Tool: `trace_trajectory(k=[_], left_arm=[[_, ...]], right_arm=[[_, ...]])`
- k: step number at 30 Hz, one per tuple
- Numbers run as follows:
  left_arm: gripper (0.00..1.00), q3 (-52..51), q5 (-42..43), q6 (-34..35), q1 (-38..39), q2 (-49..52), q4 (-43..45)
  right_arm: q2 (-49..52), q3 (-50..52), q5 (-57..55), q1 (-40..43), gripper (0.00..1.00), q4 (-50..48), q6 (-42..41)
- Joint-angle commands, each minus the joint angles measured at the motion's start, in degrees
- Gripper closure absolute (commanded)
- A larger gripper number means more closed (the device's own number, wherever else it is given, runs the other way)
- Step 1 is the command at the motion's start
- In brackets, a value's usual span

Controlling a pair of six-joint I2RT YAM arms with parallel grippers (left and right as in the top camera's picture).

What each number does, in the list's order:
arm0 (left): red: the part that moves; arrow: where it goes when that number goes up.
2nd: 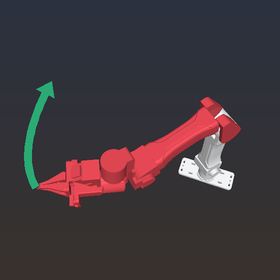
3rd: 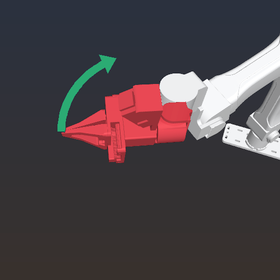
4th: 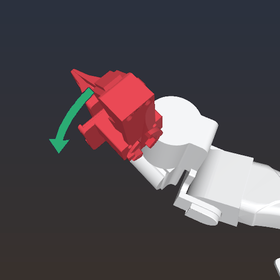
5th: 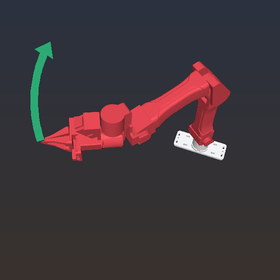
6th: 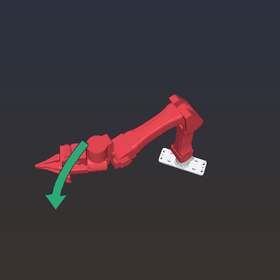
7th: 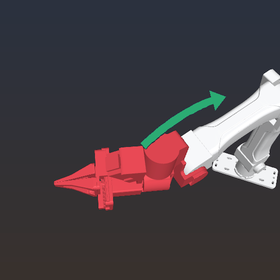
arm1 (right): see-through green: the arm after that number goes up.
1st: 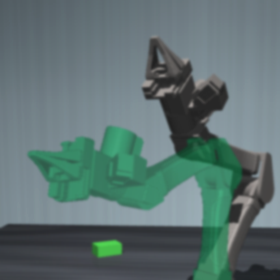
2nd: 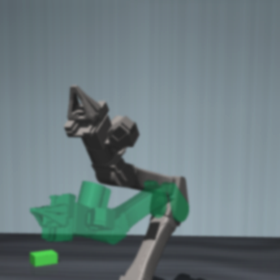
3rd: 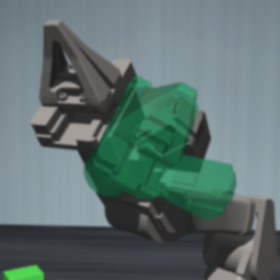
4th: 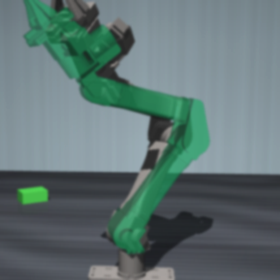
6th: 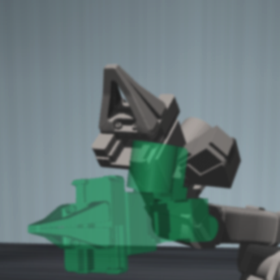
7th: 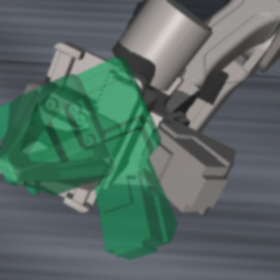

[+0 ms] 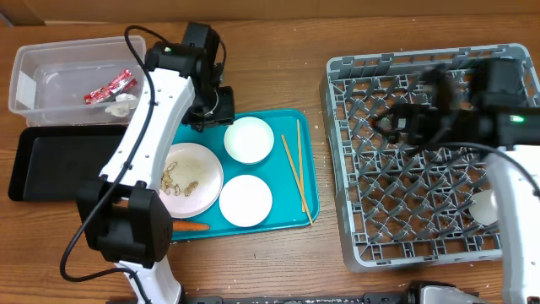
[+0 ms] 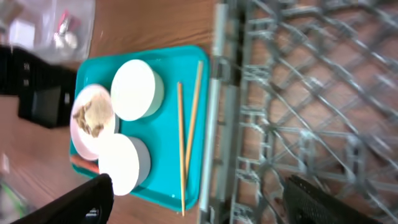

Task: Sort waste into correct bins and load items into the dishwasher
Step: 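Grasp the white bowl on the tray with the right gripper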

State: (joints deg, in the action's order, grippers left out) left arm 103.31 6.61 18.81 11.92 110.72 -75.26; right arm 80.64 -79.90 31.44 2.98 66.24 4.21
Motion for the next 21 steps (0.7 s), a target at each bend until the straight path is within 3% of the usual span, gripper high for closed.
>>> trace_trajectory(k=[1, 8, 16, 21], left_arm=[[0.57, 0.4, -6.3, 5.2, -2.9, -1.7, -1.5], [0.57, 0.4, -6.6, 7.1, -12.2, -2.8, -5.2], [0.55, 0.4, -6.6, 7.1, -18.2, -2.8, -5.4], [0.55, 0.4, -6.8, 7.0, -18.6, -2.8, -5.3]], right_arm=[[1.9, -1.1, -6.6, -8.7, 0.11, -3.9, -5.2], [9.8, -1.1, -15.6, -22.8, 0.12, -15.9, -15.4], [23.9, -1.1, -22.4, -33.4, 0.28, -28.7, -25.4], [30.7, -1.1, -25.9, -36.5, 0.31, -32.7, -29.7]])
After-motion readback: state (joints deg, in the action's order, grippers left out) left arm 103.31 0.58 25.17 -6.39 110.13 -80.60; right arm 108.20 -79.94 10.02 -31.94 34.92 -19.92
